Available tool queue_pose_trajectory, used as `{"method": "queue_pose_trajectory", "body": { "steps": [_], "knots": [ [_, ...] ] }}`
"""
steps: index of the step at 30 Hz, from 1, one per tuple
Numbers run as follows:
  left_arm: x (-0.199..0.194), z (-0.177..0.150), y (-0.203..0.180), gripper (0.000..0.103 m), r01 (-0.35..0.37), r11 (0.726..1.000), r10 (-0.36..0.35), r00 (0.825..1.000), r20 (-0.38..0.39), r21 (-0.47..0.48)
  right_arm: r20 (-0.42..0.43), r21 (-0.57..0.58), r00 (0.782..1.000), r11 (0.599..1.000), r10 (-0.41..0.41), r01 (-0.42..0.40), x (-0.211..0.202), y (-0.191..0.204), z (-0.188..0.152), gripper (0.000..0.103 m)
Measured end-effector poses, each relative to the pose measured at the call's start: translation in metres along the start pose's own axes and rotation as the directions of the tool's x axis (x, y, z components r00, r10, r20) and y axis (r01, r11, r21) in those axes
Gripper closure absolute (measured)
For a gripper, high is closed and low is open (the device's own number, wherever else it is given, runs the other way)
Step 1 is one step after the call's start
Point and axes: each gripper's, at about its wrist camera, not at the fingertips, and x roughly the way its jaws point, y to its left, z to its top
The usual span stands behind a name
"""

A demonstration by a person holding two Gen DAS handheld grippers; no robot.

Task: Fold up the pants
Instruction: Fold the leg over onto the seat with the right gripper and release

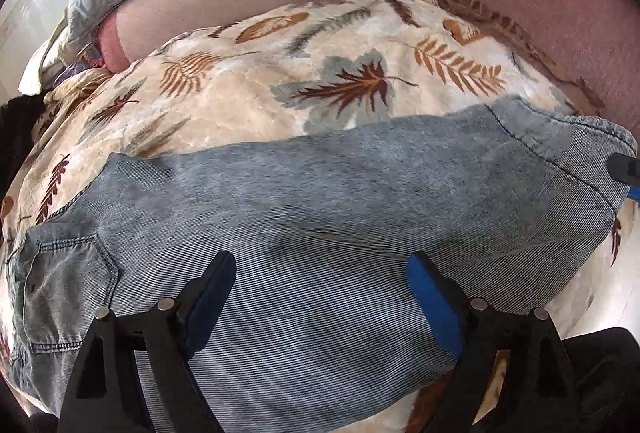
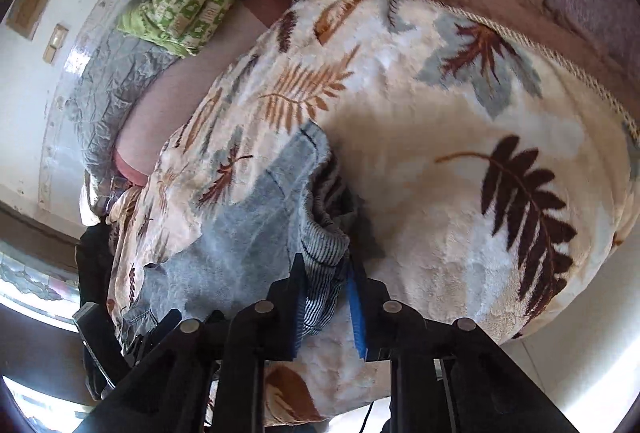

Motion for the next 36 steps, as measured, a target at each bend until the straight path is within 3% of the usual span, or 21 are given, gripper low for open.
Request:
{"method": "queue_pose_trajectory", "body": {
  "steps": [3, 5, 10, 13, 16, 18, 19, 21, 25, 28, 30, 31, 32, 33, 34, 36],
  "knots": [
    [-0.024, -0.006, 0.046, 0.015, 0.035, 0.993, -0.030, 0.998, 0.048, -0.116, 0.045, -0.143, 0.999, 0.990, 0.017, -0.011, -0.012, 0.058, -0.001, 0.087],
    [-0.039, -0.013, 0.082, 0.015, 0.025, 0.982, -0.010, 0.997, 0.082, -0.188, 0.053, -0.253, 0.997, 0.967, 0.053, -0.038, -0.015, 0.104, -0.013, 0.087],
    [-0.066, -0.040, 0.175, 0.015, -0.031, 0.928, 0.076, 0.991, 0.108, -0.372, -0.007, -0.522, 0.994, 0.848, 0.108, -0.095, 0.013, 0.211, -0.087, 0.087],
    [-0.077, -0.057, 0.213, 0.015, -0.069, 0.901, 0.124, 0.987, 0.100, -0.429, -0.125, -0.590, 0.989, 0.795, 0.085, -0.143, 0.062, 0.237, -0.142, 0.087],
    [-0.079, -0.068, 0.230, 0.015, -0.093, 0.889, 0.146, 0.986, 0.084, -0.447, -0.249, -0.635, 0.968, 0.752, 0.019, -0.178, 0.115, 0.238, -0.193, 0.086],
    [-0.076, -0.068, 0.233, 0.015, -0.082, 0.890, 0.129, 0.989, 0.075, -0.449, -0.230, -0.633, 0.972, 0.749, 0.056, -0.193, 0.118, 0.231, -0.200, 0.080],
    [-0.075, -0.066, 0.231, 0.015, -0.072, 0.893, 0.119, 0.990, 0.078, -0.445, -0.257, -0.609, 0.962, 0.758, 0.090, -0.234, 0.114, 0.228, -0.196, 0.075],
    [-0.078, -0.061, 0.222, 0.015, -0.052, 0.900, 0.101, 0.991, 0.091, -0.432, -0.338, -0.501, 0.921, 0.791, 0.194, -0.351, 0.104, 0.214, -0.181, 0.045],
    [-0.083, -0.042, 0.186, 0.015, 0.019, 0.930, 0.034, 0.990, 0.139, -0.367, -0.269, -0.290, 0.899, 0.860, 0.347, -0.419, 0.065, 0.163, -0.135, 0.044],
    [-0.075, -0.029, 0.151, 0.015, 0.066, 0.949, -0.023, 0.990, 0.139, -0.309, -0.228, -0.082, 0.870, 0.882, 0.437, -0.464, 0.065, 0.117, -0.104, 0.041],
    [-0.059, -0.025, 0.128, 0.015, 0.070, 0.959, -0.042, 0.993, 0.106, -0.276, -0.285, 0.077, 0.853, 0.898, 0.437, -0.434, 0.095, 0.086, -0.098, 0.041],
    [-0.045, -0.024, 0.117, 0.015, 0.042, 0.971, -0.029, 0.998, 0.060, -0.236, -0.360, 0.155, 0.826, 0.901, 0.434, -0.406, 0.115, 0.074, -0.100, 0.041],
    [-0.026, -0.025, 0.105, 0.015, -0.008, 0.983, 0.004, 1.000, -0.021, -0.183, -0.365, 0.213, 0.802, 0.881, 0.472, -0.422, 0.121, 0.065, -0.099, 0.049],
    [-0.006, -0.030, 0.095, 0.015, -0.045, 0.990, 0.031, 0.994, -0.106, -0.135, -0.364, 0.232, 0.790, 0.870, 0.493, -0.436, 0.119, 0.063, -0.093, 0.048],
    [0.005, -0.036, 0.091, 0.015, -0.062, 0.992, 0.045, 0.988, -0.145, -0.113, -0.368, 0.208, 0.792, 0.873, 0.487, -0.440, 0.113, 0.067, -0.086, 0.048],
    [-0.002, -0.040, 0.091, 0.015, -0.069, 0.990, 0.057, 0.994, -0.098, -0.125, -0.352, 0.134, 0.802, 0.874, 0.483, -0.467, 0.098, 0.080, -0.066, 0.045]
  ]
}}
